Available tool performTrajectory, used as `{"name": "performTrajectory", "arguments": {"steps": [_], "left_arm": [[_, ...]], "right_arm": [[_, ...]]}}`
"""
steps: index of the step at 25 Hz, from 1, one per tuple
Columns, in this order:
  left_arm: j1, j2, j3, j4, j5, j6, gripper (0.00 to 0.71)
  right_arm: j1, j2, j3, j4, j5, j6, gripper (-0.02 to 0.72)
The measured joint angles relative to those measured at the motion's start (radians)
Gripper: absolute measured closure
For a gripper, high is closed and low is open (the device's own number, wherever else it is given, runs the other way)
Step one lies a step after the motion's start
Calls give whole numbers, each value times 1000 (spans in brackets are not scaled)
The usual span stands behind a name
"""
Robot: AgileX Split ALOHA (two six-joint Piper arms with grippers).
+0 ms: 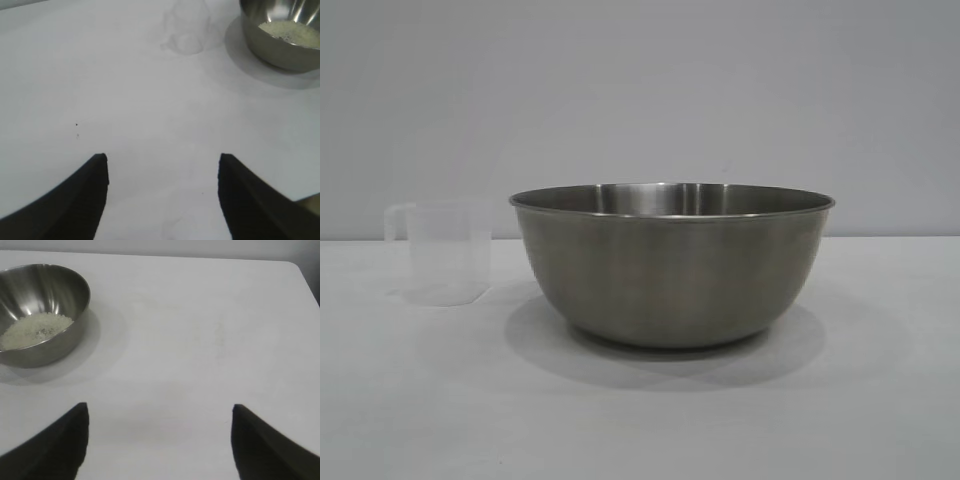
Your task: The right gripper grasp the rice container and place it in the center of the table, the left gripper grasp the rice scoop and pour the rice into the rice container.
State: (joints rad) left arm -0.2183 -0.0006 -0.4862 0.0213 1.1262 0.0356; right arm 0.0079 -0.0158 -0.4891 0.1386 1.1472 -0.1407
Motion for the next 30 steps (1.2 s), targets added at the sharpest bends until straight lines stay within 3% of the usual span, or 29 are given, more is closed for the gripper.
{"name": "performTrajectory", "arguments": {"steps": [19,24,25,30], "left_arm": [[4,0,2,1,-4,0,317],[119,-10,2,3,-4,0,317],[147,-13,2,5,-4,0,276],[253,-17,2,5,-6,0,291]], "right_arm": [[0,0,0,0,0,0,178],[0,0,0,0,0,0,178],[0,0,0,0,0,0,178],[0,0,0,0,0,0,178]]}}
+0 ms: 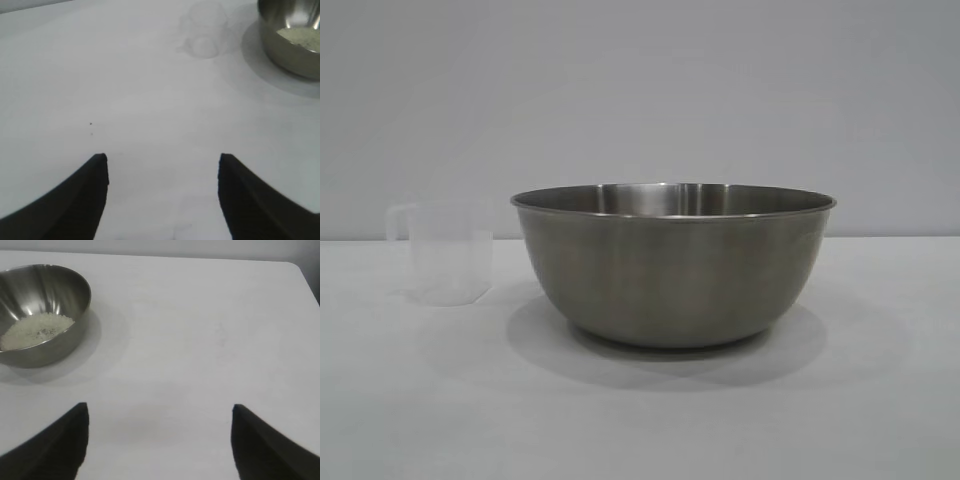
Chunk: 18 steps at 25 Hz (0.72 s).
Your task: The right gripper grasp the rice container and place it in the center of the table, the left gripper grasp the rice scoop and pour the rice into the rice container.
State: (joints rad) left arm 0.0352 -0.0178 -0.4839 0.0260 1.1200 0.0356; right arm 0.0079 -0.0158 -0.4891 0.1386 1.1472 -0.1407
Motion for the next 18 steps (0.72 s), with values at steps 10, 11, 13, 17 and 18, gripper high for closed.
{"name": "performTrajectory", "arguments": {"steps": [10,11,13,17,18], "left_arm": [[26,0,0,8,0,0,291],[26,0,0,9,0,0,291],[26,0,0,11,0,0,291],[26,0,0,11,0,0,291],[26,0,0,11,0,0,291]], "right_arm": [[56,0,0,0,0,1,178],[65,0,0,0,0,1,178],[68,0,0,0,0,1,178],[68,0,0,0,0,1,178],[68,0,0,0,0,1,178]]}}
